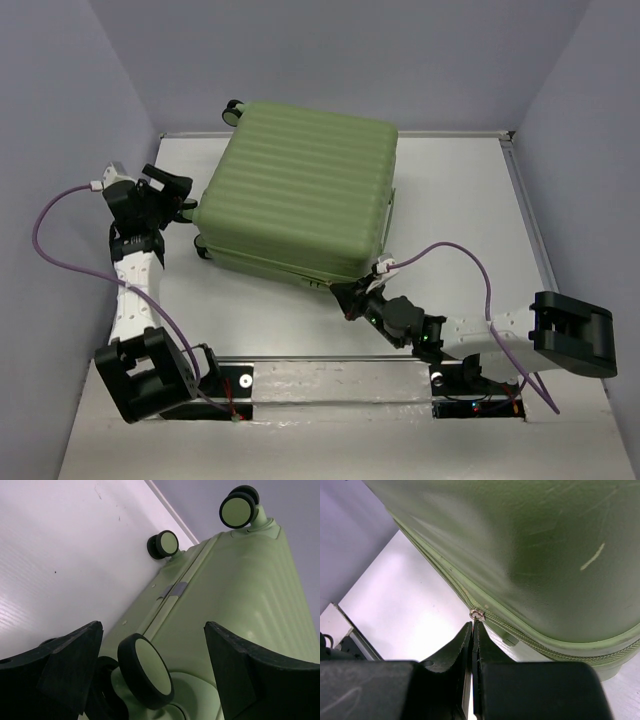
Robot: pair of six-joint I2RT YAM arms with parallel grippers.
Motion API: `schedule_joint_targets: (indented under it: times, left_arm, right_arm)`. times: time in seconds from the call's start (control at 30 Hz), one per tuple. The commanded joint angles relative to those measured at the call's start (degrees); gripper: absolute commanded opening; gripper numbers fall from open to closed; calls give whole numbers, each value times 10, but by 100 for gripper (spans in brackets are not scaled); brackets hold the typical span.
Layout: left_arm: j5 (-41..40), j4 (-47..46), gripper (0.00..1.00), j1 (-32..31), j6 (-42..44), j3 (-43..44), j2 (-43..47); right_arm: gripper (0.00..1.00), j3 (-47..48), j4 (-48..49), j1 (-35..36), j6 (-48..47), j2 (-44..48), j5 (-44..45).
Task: Pack the luggage
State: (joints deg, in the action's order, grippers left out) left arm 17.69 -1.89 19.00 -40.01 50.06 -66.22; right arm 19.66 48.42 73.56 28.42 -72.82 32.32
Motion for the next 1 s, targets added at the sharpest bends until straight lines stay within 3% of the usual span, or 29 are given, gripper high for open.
schedule_joint_targets:
  times: [0.0,0.13,0.23,0.27,0.37,0.57,0.8,0.97]
  left_arm:
    - [59,-50,92,-4,-30,-27,-8]
    - [69,-74,87,-4,-40,-37,-15]
    - [80,-101,77,-4,-58,-51,-15]
    - [83,-118,63,-4,-68,-60,-15]
    - [93,-139,41,-7,-78,-74,-13]
    - [76,-151,6,-45,-76,-93,-6]
    - [52,-169,6,-169,-91,-130,42]
    - [88,-138,6,-187,-71,-153,89]
  right_arm:
    - [7,5,50,14,18,18,-46]
    - [7,3,47,9,21,21,-48]
    - [7,-1,46,4,24,23,-52]
    - [7,-1,45,4,26,25,-53]
    - [7,-6,41,-2,29,31,-58]
    - [7,6,7,-7,19,35,-54]
    - [7,99,5,-7,7,-105,-131]
    - [7,216,-8,18,-32,-215,-202]
